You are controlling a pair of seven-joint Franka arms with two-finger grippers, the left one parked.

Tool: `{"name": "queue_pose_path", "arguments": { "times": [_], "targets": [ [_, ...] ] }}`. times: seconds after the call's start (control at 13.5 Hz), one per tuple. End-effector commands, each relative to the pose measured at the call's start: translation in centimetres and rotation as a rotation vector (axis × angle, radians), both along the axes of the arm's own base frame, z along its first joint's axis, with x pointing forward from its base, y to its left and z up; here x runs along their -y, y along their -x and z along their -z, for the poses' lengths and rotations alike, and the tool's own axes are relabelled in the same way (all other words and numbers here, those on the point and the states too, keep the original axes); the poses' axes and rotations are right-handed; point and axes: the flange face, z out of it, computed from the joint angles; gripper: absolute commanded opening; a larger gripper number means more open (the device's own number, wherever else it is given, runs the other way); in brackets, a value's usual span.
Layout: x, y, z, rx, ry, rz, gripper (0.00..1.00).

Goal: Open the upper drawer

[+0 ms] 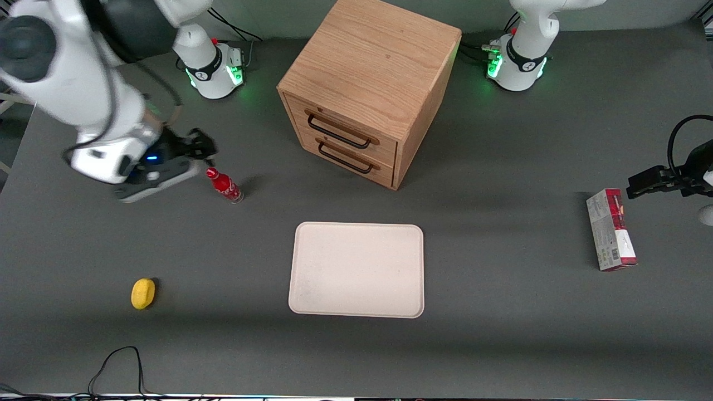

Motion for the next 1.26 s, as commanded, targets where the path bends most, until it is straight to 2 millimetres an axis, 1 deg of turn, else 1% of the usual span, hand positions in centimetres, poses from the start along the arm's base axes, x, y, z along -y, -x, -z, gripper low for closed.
{"name": "queue_pose_path", "arguments": {
  "times": [0.0,0.15,0.22,0.37,0.45,0.59,0.67,0.82,1.04,1.19],
  "targets": [
    [-7.7,1.5,1.5,-0.013,0.006,-0.11,1.0],
    [-11.9,3.2,2.2,-0.001,0.001,-0.192,1.0],
    [-13.9,4.4,2.3,0.003,-0.003,-0.232,1.0],
    [-16.8,6.8,2.6,-0.016,-0.02,-0.285,1.0],
    [-17.8,7.6,2.7,-0.031,-0.038,-0.3,1.0],
    [-18.2,8.2,2.9,-0.065,-0.072,-0.309,1.0],
    [-18.3,8.3,2.9,-0.09,-0.109,-0.356,1.0],
    [-17.6,8.2,3.2,-0.14,-0.16,-0.475,1.0],
    [-16.9,8.0,3.1,-0.171,-0.196,-0.474,1.0],
    [-17.7,8.4,3.8,-0.177,-0.198,-0.483,1.0]
  ]
}}
